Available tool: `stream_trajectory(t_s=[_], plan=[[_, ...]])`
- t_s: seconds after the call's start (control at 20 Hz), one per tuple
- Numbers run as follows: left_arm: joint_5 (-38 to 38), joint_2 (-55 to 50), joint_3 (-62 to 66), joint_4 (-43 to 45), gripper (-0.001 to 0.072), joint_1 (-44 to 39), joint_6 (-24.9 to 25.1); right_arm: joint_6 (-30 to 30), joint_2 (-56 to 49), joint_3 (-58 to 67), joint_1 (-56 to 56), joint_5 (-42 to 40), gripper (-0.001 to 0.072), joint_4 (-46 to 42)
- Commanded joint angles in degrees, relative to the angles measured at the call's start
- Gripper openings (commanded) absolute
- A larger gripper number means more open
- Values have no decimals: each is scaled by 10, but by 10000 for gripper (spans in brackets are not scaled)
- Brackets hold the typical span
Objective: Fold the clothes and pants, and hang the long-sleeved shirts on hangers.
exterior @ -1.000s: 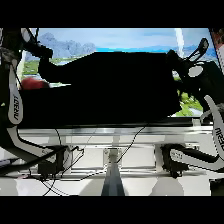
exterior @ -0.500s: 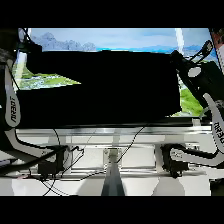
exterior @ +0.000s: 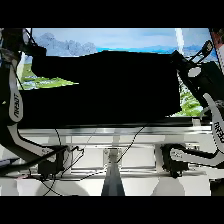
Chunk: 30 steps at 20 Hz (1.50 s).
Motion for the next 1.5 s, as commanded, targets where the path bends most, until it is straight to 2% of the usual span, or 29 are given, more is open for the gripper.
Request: stream_trajectory(t_s=[0.0,0.05,0.1,0.15,0.25,0.35,0.45,0.5,0.55,0.7,0.75,0.85,0.9,1.0,1.05,1.1,1.2,1.25,1.45], plan=[[64,-46,0,-9,36,0,-1,0,0,0,0,0,21,0],[87,-58,0,-11,217,0,-2,0,0,0,0,0,20,0],[110,-67,0,-10,482,0,-23,0,0,0,0,0,21,0],[130,-70,0,-4,532,6,-69,0,0,0,0,0,21,0],[146,-67,0,25,536,28,-135,0,0,0,0,0,21,0],[114,-63,0,29,536,62,-138,0,0,0,0,0,21,0],[43,-62,0,28,533,101,-126,0,0,0,0,0,21,0],[7,-61,0,17,419,124,-90,0,0,0,0,0,21,0],[-21,-61,0,3,10,147,-67,0,0,0,0,0,21,0],[-100,-57,0,-87,8,213,-12,0,0,0,0,0,21,0],[-120,-54,0,-145,8,232,27,0,0,0,0,0,20,0],[-166,-44,-1,-332,8,274,148,0,0,0,0,0,21,0],[-185,-40,-7,-439,8,299,189,0,0,0,0,0,21,0],[-181,-36,-50,-612,8,349,231,0,0,0,0,0,21,0],[-180,-36,-77,-665,17,368,262,0,0,0,0,0,21,0],[-180,-36,-99,-683,69,378,283,-2,0,0,0,0,21,0],[-179,-38,-133,-679,636,383,330,-2,0,0,0,0,21,0],[-177,-42,-140,-679,693,382,351,-2,0,0,0,0,21,0],[-108,-69,-140,-669,679,375,347,-2,0,0,0,0,21,0]])
